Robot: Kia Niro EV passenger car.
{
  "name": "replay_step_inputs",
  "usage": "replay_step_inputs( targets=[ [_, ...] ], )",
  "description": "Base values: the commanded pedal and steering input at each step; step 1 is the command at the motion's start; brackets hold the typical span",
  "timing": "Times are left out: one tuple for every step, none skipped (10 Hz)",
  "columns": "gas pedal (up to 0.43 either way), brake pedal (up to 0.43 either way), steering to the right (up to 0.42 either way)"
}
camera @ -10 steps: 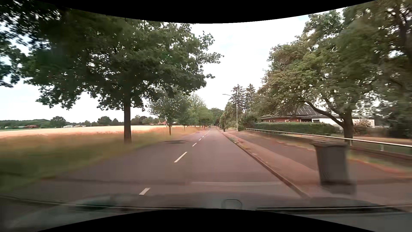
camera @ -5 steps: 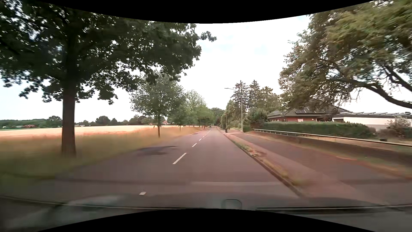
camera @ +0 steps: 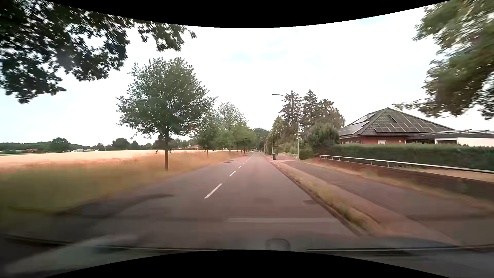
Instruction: Follow the waypoints while adhering to traffic rules and regulations
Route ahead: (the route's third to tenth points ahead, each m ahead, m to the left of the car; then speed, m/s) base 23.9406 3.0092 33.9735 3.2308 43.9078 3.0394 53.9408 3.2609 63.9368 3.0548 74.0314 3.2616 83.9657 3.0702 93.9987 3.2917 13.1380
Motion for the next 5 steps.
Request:
replay_step_inputs(
  targets=[
    [0.177,0.000,-0.003],
    [0.177,0.000,-0.003],
    [0.177,0.000,-0.004],
    [0.177,0.000,-0.005],
    [0.177,0.000,-0.005]
  ],
)
